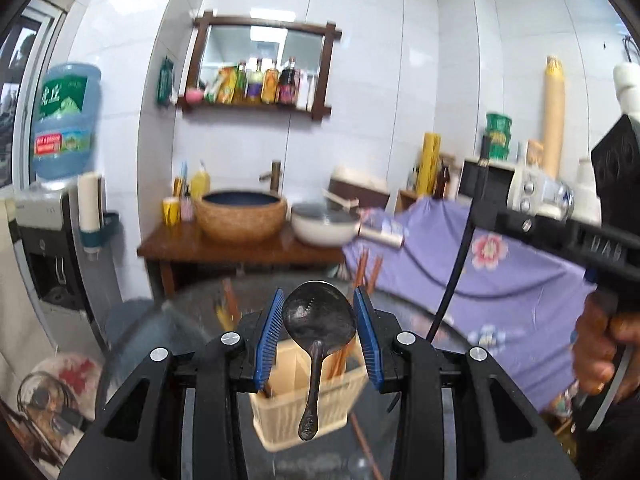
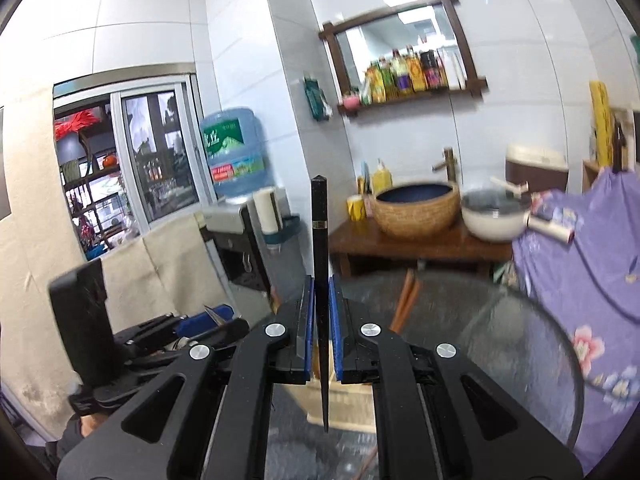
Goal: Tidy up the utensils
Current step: 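Carry the steel spoon and black chopstick up over the holder, then open both tools to release the spoon and chopstick into the holder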
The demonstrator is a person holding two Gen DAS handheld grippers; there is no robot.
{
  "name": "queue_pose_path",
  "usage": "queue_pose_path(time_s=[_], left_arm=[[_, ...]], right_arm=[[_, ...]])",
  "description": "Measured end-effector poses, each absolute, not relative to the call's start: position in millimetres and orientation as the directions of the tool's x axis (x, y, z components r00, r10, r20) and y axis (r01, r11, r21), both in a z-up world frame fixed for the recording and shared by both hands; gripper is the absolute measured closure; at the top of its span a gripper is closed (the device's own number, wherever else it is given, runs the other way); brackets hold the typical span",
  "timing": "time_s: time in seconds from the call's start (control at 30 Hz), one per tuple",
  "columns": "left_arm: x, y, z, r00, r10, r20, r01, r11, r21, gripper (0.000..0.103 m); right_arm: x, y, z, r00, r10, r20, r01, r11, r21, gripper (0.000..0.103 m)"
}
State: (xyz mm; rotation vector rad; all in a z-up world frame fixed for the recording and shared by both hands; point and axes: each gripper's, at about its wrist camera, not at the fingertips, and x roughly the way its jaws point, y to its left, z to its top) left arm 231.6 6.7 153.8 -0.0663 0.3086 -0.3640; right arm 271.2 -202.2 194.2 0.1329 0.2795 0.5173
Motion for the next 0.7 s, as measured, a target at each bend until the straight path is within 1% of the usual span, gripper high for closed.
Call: queue_pose_path(time_s=[0.13, 0.27, 0.43, 0.5, 0.57, 0.7], left_arm=[[259.5, 5.8, 168.3, 0.905, -0.333, -0.264, 0.303, 0.941, -0.149, 0.068], [284.6, 7.8, 156.9, 0.919, -0.295, -0.263, 0.25, 0.949, -0.19, 0.068], [298.5, 10.7, 121.9, 0.922, -0.25, -0.296, 0.198, 0.961, -0.194, 0.068], [300.0, 13.7, 108.4, 0.913, -0.26, -0.313, 0.198, 0.956, -0.216, 0.068], [299.7, 13.2, 97.0, 0.908, -0.256, -0.331, 0.193, 0.958, -0.211, 0.068], [298.5, 13.4, 81.3, 0.895, -0.266, -0.357, 0.197, 0.956, -0.219, 0.068]], right_arm=[[289.1, -184.5, 206.0, 0.862, 0.458, -0.216, -0.438, 0.888, 0.139, 0.095], [310.2, -170.3, 195.1, 0.895, 0.395, -0.208, -0.384, 0.919, 0.089, 0.095], [335.8, -163.8, 159.2, 0.89, 0.368, -0.268, -0.35, 0.93, 0.113, 0.095], [342.2, -165.3, 145.4, 0.883, 0.367, -0.293, -0.342, 0.93, 0.136, 0.097], [348.8, -167.9, 130.5, 0.871, 0.37, -0.323, -0.333, 0.928, 0.165, 0.097], [352.1, -171.3, 110.3, 0.857, 0.376, -0.353, -0.329, 0.925, 0.188, 0.097]])
